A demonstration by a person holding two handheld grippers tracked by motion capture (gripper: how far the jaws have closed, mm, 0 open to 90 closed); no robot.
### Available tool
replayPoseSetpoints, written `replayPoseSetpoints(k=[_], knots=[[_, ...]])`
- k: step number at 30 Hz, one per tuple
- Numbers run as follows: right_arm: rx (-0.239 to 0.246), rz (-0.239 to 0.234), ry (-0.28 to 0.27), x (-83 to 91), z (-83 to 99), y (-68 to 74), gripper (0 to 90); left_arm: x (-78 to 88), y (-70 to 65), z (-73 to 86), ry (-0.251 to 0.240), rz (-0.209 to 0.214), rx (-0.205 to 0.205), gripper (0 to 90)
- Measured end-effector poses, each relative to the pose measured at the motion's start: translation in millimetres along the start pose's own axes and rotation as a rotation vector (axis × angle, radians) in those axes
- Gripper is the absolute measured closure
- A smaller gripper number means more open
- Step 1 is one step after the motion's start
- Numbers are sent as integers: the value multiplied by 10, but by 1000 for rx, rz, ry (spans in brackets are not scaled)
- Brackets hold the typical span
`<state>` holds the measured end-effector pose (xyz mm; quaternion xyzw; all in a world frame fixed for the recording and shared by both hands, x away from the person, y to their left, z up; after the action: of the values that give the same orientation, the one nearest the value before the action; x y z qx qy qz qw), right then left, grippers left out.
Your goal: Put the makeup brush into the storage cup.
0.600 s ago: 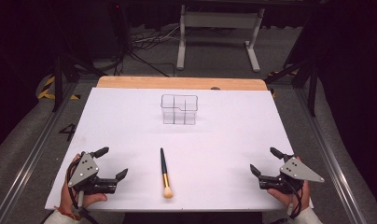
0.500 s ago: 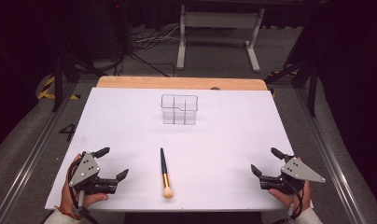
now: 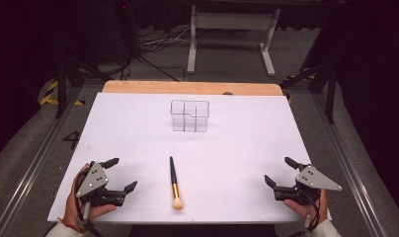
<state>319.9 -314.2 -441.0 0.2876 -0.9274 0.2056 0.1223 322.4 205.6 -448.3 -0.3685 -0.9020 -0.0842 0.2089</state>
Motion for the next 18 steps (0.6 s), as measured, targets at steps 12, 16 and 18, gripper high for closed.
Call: replayPoseSetpoints(k=[12,16,18], knots=[[3,3,14,-14,11,0,102,-53,-66,-37,36,-6,44,105],[5,3,16,-15,15,-2,102,-65,-101,-58,35,8,47,105],[5,4,18,-16,19,-4,103,-77,-115,-66,41,13,52,104]])
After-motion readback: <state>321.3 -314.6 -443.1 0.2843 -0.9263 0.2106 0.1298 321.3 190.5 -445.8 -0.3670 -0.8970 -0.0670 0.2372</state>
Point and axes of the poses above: each handheld gripper's, and its own axes: x roughly backward along the jaws, z roughly out of its underside, y roughly to its left, the point moved 4 cm from there along -x, roughly forward along the jaws, and after that the axes turned 9 degrees about x, right-handed, at the moved point
